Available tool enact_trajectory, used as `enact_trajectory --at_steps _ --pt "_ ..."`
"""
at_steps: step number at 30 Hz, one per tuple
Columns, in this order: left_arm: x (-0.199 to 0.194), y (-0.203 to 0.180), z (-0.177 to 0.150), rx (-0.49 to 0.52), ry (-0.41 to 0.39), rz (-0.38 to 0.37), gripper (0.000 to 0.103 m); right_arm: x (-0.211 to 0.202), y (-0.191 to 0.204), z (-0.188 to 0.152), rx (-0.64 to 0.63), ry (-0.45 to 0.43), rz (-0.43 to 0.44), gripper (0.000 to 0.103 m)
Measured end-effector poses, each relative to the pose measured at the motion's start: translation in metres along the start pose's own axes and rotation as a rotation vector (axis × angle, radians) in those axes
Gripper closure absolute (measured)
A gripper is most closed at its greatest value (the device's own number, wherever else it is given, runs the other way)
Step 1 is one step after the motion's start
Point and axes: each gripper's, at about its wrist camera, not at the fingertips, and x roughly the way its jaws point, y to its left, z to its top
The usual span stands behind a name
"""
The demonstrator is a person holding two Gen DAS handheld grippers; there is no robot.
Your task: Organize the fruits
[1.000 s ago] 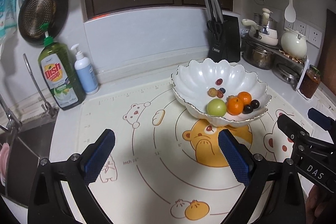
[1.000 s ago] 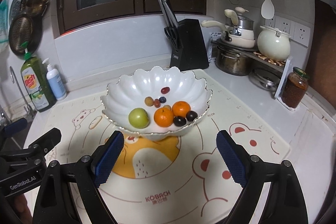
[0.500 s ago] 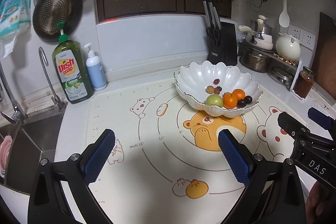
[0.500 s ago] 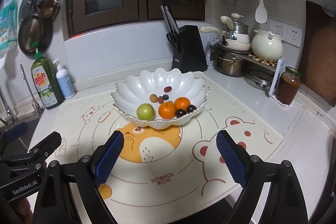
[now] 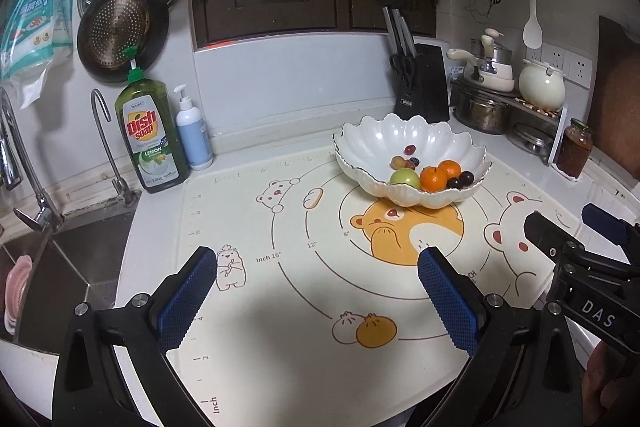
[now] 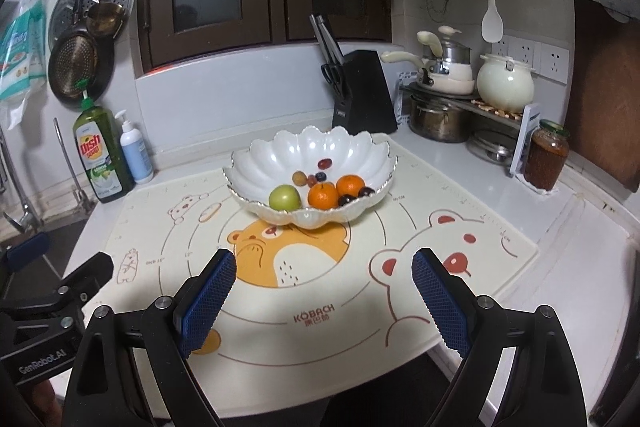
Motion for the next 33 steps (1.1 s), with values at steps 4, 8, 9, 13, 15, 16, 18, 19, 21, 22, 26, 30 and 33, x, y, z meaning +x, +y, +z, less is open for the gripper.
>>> enact_trajectory --at_steps 4,8,9,13,15,16,18,19,21,22,26,30,33 --pt "-0.0009 -0.0022 -0.0047 0.001 0.007 -0.007 0.001 -0.0006 -0.0025 -0.0059 0.002 0.006 0.004 0.013" --pt "-0.0002 -0.0039 -0.0063 0.003 0.010 -0.011 0.001 -0.0012 -0.0042 -0.0082 0.009 0.010 0.007 0.013" --pt "-0.0003 -0.0042 -0.0064 0.002 0.010 -0.012 0.001 -0.0011 -0.0042 -0.0083 0.010 0.011 0.008 0.013" --pt "-0.0005 -0.0048 -0.0065 0.003 0.009 -0.013 0.001 -0.0008 -0.0060 -0.0082 0.015 0.010 0.007 0.013" --pt "-0.0002 -0.0049 -0.0066 0.003 0.010 -0.013 0.001 -0.0005 -0.0065 -0.0083 0.014 0.011 0.008 0.013" --pt "-0.0002 -0.0049 -0.0066 0.002 0.010 -0.014 0.001 -0.0007 -0.0063 -0.0082 0.014 0.011 0.008 0.013" --pt "-0.0003 -0.0050 -0.0065 0.003 0.009 -0.013 0.001 -0.0008 -0.0064 -0.0082 0.015 0.010 0.008 0.013" --pt "-0.0003 -0.0050 -0.0064 0.004 0.009 -0.013 0.001 -0.0008 -0.0067 -0.0082 0.015 0.010 0.008 0.013" --pt "-0.0005 -0.0051 -0.0064 0.004 0.010 -0.015 0.001 -0.0006 -0.0064 -0.0081 0.017 0.008 0.007 0.013" --pt "-0.0007 -0.0053 -0.0064 0.004 0.009 -0.016 0.001 -0.0006 -0.0064 -0.0083 0.017 0.008 0.007 0.013" --pt "-0.0013 -0.0066 -0.0058 0.006 0.005 -0.015 0.001 -0.0007 -0.0067 -0.0086 0.019 0.008 0.007 0.013" --pt "-0.0023 -0.0073 -0.0057 0.005 0.008 -0.019 0.001 -0.0012 -0.0072 -0.0085 0.021 0.009 0.009 0.013" --pt "-0.0036 -0.0080 -0.0055 0.004 0.006 -0.018 0.001 -0.0009 -0.0074 -0.0083 0.019 0.010 0.010 0.013"
